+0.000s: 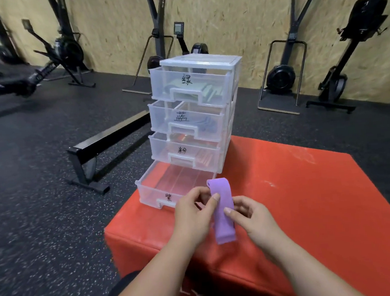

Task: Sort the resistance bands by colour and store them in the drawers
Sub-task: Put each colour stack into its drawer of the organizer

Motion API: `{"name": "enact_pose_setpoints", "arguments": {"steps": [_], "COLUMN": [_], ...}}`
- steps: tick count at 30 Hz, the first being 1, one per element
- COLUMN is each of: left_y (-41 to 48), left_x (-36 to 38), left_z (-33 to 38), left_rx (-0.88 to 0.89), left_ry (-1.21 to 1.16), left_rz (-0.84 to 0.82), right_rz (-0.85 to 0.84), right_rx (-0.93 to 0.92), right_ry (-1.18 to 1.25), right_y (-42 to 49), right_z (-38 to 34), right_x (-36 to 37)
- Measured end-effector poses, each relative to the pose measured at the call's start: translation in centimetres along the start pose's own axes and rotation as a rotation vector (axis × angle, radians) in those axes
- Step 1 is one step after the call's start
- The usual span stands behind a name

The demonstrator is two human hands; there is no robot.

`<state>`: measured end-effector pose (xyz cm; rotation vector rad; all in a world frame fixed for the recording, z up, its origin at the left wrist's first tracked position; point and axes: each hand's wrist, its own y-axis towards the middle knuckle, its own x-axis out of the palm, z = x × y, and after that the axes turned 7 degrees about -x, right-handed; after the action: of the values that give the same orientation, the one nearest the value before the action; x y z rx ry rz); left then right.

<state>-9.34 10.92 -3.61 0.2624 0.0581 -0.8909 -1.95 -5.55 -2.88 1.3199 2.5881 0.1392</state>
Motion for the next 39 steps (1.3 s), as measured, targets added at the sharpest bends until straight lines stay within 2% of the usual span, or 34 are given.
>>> {"name": "enact_pose_setpoints", "arguments": {"steps": [3, 7, 13, 19, 26, 29, 32, 39], "left_y": [0.6, 1.5, 3.0, 3.3, 3.9, 4.2, 4.5, 4.4], "left_x": [-2.4, -5.4, -9.8, -10.7, -10.6, -10.7, -10.7, -10.5], "left_z": [-0.7, -2.4, -5.7, -7.2, -8.4, -9.1, -9.5, -9.0], "left_rx": [-0.022, -0.158, -0.299, -0.344, -0.351, -0.358, -0.372, -0.380], "left_ry": [-0.007, 0.022, 0.302, 0.378, 0.345, 0.344, 0.361, 0.427], "left_rz": [0.062, 0.108, 0.225, 0.201, 0.180, 0.153, 0.140, 0.098], "right_rz": [-0.008, -0.132, -0.324, -0.533, -0.614, -0.685, -0.645, -0.569], "right_rx": [-0.034, -0.075, -0.045, -0.072, 0.004, 0.090, 0.177, 0.131], "right_ry": [-0.081, -0.246, -0.692, -1.086, -0.915, -0.996, -1.082, -1.020], "right_y": [1.6, 5.1, 13.4, 19.0, 21.5, 21.3, 20.8, 19.5], "right_z": [-1.3, -3.1, -3.7, -2.7, -0.2, 1.6, 2.7, 0.8], "right_x": [2.0, 3.6, 4.7, 9.1, 12.7, 12.3, 11.5, 10.2]}}
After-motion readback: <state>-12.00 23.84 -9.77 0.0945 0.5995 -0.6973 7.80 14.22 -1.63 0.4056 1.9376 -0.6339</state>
